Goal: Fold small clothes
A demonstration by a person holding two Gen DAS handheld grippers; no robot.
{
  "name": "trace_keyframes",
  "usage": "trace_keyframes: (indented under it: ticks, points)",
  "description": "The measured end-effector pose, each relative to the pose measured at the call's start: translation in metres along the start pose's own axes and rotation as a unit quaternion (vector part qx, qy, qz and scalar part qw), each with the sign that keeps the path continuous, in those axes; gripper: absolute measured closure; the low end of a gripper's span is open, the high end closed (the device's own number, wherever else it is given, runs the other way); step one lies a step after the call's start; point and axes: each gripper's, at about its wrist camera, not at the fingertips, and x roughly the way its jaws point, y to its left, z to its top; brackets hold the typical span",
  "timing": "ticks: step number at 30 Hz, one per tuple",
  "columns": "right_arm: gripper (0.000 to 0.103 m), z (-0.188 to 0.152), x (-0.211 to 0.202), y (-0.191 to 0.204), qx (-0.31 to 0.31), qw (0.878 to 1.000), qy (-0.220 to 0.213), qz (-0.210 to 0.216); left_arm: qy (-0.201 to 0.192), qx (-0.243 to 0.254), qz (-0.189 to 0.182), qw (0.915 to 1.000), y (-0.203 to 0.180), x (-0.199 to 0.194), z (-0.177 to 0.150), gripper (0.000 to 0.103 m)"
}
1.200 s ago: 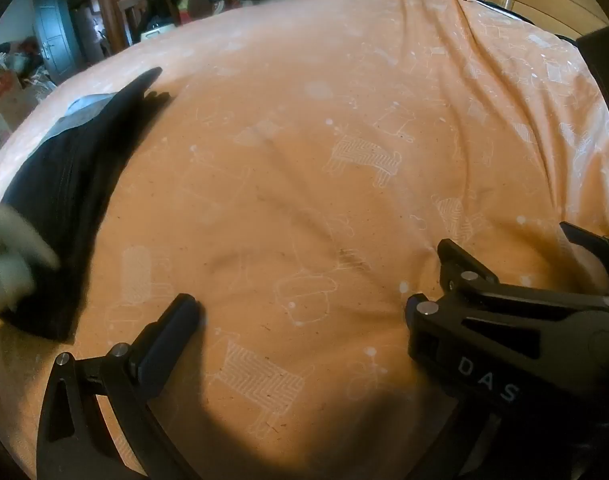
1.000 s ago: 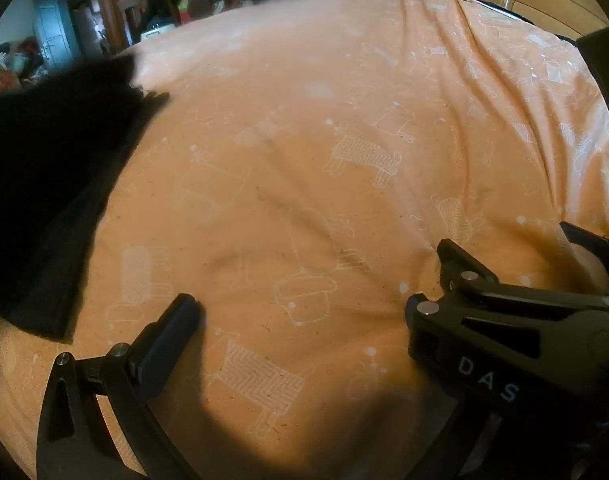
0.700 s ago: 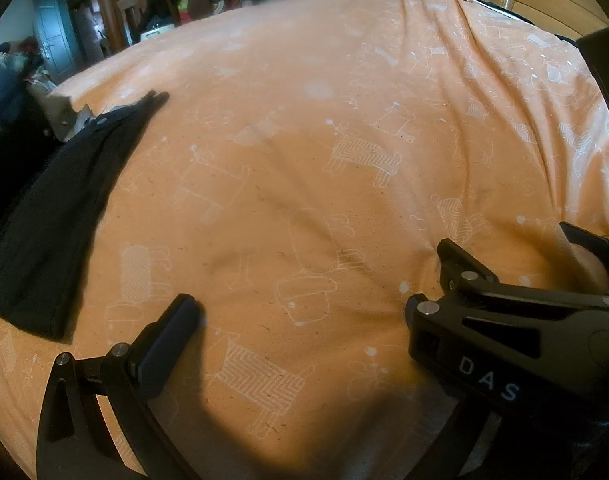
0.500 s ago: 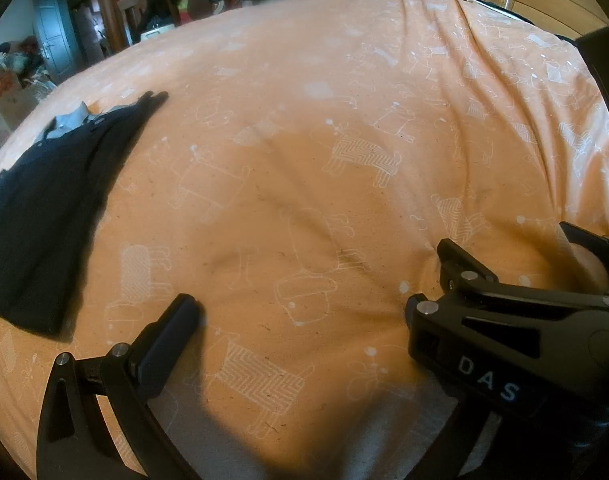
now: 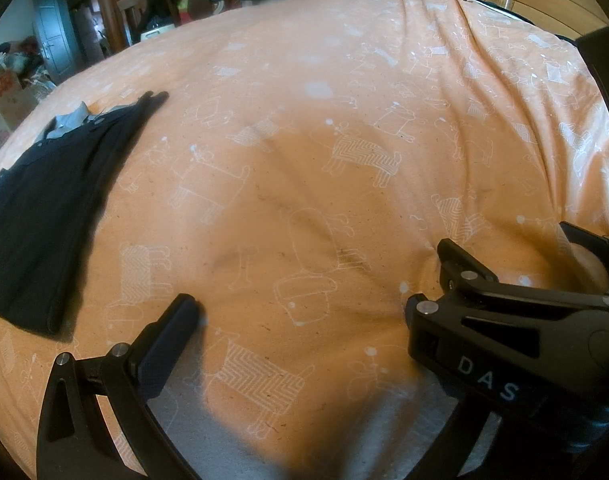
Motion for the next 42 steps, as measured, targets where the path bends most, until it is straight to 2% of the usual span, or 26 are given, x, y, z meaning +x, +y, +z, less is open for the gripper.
trace_keyframes:
  ticks: [42]
  points:
    - [0.000, 0.0003, 0.0028, 0.0035, -0.001, 1.000, 0.001, -0.001, 0.004, -0.003, -0.003, 1.0000, 0.0006, 0.0010, 0.0001, 0.000]
